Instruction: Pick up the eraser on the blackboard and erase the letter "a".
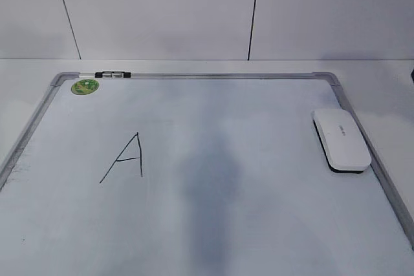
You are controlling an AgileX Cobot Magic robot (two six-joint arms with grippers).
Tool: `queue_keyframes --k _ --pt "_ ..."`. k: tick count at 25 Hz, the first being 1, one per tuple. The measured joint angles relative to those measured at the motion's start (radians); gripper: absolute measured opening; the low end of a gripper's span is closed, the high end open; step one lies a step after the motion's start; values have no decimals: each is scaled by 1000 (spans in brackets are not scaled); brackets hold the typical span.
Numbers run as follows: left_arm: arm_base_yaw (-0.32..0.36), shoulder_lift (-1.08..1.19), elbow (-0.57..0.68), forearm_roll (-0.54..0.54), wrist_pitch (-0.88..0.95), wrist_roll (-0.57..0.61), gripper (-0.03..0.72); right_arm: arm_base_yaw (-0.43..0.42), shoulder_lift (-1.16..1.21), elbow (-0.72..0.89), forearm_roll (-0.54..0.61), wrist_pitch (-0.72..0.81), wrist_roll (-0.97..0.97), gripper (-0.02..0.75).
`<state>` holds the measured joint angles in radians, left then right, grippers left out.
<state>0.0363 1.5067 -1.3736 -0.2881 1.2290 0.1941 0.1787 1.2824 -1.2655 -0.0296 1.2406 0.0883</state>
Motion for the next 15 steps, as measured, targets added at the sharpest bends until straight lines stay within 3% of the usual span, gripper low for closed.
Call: queue_keyframes --k 4,10,15 --pt "0 -104 58 -2 4 -3 403 0 -93 0 9 2 -1 594" --pt "0 -292 186 23 6 -4 316 0 -236 0 30 9 -4 593" --pt "0 -508 333 24 8 -6 306 0 -375 14 30 15 -4 593"
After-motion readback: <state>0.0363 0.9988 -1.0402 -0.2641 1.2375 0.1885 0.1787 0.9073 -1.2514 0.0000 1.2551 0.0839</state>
